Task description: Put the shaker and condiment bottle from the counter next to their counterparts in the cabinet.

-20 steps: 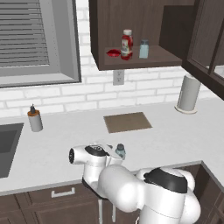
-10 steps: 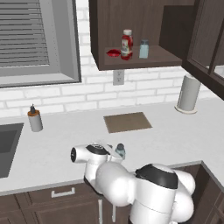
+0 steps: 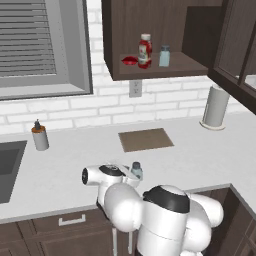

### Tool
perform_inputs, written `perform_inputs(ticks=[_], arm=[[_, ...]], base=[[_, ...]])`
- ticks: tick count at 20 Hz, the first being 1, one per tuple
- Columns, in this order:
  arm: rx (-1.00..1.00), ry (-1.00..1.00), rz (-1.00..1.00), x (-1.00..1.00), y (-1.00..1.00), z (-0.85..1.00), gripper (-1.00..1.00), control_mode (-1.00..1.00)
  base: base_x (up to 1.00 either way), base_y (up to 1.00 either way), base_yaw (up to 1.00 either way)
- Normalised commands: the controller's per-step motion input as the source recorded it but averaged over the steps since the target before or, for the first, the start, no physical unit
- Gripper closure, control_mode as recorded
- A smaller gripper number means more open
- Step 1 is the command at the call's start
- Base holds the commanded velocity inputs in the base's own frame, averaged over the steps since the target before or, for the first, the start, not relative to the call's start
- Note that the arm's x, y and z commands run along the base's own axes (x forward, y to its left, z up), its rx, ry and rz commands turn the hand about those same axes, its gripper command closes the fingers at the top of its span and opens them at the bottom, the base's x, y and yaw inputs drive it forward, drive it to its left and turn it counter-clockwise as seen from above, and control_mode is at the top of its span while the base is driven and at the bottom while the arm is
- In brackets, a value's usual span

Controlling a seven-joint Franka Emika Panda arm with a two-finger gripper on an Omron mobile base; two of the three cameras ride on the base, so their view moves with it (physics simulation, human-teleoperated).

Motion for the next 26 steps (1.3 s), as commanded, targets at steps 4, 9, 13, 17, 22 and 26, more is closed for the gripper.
perform_inputs(ticks=[4,9,13,17,22,26], arm=[[0.0,0.0,0.0,0.0,0.0,-0.1,1.0,-1.0],[0.0,-0.02,0.0,0.0,0.0,-0.05,1.0,-1.0],[0.0,-0.2,0.02,-0.13,0.0,0.09,1.0,-1.0],[0.03,-0.17,0.05,0.01,-0.07,0.47,1.0,-1.0],[0.05,-0.02,0.01,-0.03,-0.2,0.83,1.0,-1.0],[0.06,0.0,-0.02,-0.3,-0.24,0.93,1.0,-1.0]], base=[[0.0,0.0,0.0],[0.0,0.0,0.0],[0.0,0.0,0.0],[0.0,0.0,0.0],[0.0,0.0,0.0],[0.0,0.0,0.0]])
